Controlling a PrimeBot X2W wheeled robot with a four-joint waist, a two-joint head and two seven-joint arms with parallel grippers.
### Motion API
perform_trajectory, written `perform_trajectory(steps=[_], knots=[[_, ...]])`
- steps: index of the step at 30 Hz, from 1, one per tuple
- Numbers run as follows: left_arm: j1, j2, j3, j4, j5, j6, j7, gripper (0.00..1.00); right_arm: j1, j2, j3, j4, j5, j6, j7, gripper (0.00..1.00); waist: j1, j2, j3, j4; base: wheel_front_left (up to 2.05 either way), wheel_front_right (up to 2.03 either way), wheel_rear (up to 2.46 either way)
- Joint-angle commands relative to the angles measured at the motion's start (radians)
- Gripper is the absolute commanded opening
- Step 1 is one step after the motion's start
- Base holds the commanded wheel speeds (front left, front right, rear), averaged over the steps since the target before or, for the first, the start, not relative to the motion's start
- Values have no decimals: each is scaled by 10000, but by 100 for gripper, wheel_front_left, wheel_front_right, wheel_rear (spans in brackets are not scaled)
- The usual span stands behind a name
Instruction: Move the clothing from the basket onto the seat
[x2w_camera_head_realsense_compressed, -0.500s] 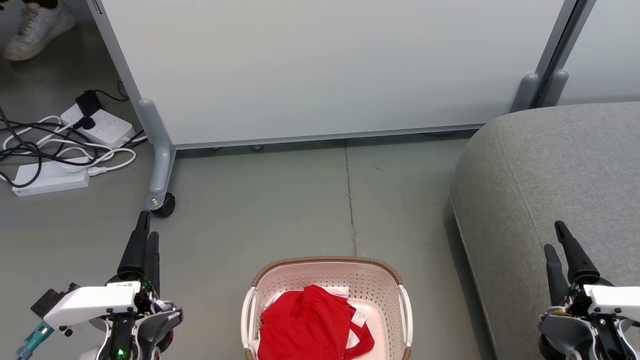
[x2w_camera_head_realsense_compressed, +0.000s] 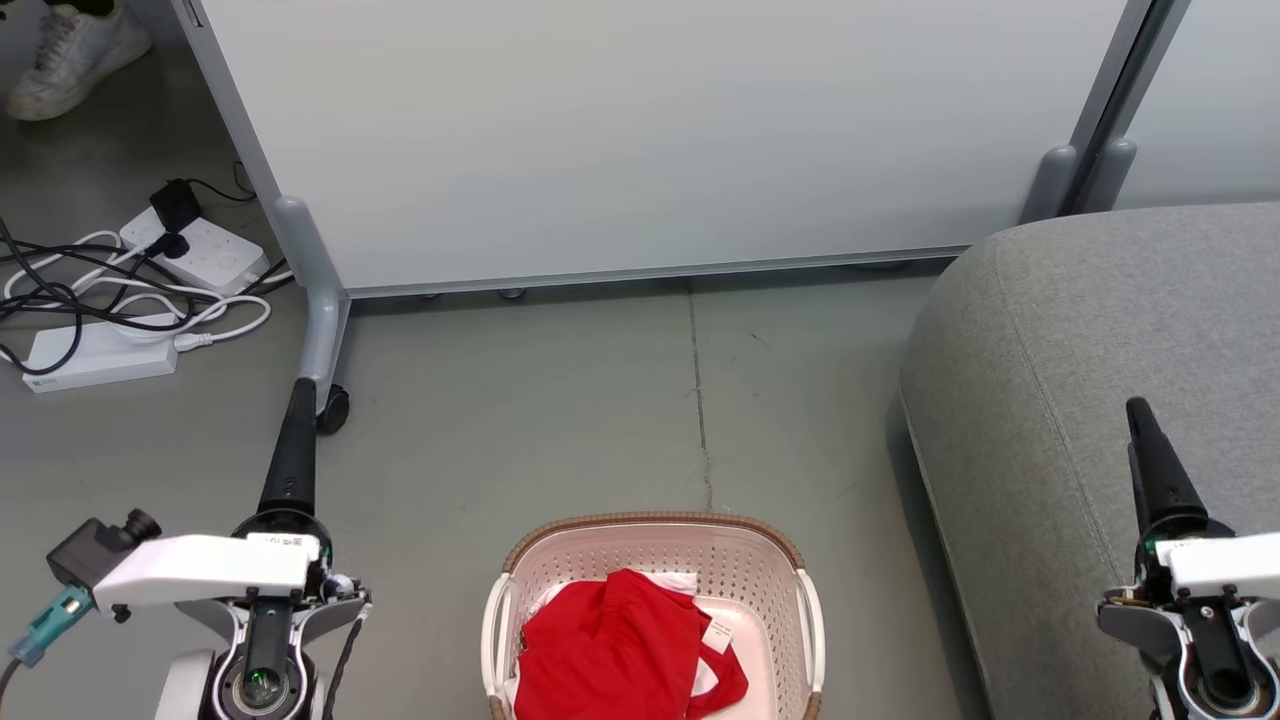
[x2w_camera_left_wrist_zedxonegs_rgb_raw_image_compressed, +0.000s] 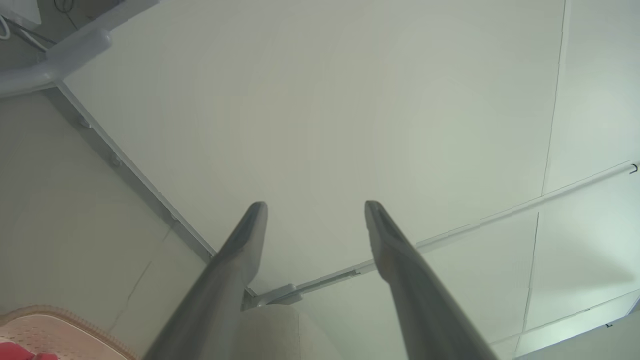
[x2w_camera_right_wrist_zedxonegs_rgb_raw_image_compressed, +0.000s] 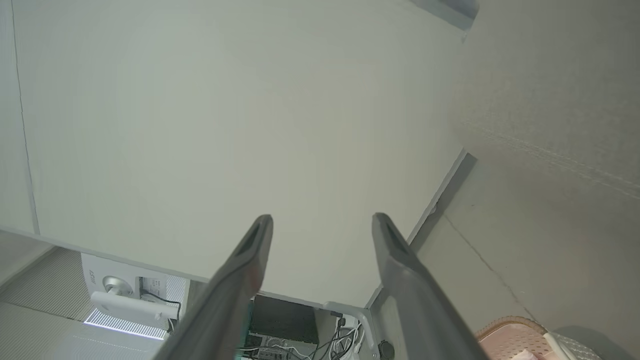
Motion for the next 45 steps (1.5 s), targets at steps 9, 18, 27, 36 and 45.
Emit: perform_trajectory(steps=[9,18,27,36,45], knots=[[-467,107,-291,-834,2640,145,-388,100,-420,-345,398,-1013,-2755,39,-464,100,-1,0,-11,-19,0,0,0],[-305,299,-653,-1116,4600,434,-708,100,-353,-535,858,-1411,-4812,42,-812,100,-1,0,-26,-4,0,0,0],[-110,420,-921,-1111,5969,670,-1005,100,-218,-601,1139,-1453,-6207,46,-1119,100,-1,0,-38,6,0,0,0],[13,568,-1256,-821,7216,817,-1266,100,-77,-546,1267,-1093,-7406,49,-1414,100,-1,0,-63,47,0,0,0],[173,593,-1411,-512,8127,1086,-1486,100,-34,-458,1411,-766,-8391,51,-1645,100,-1,0,-95,62,0,0,0]])
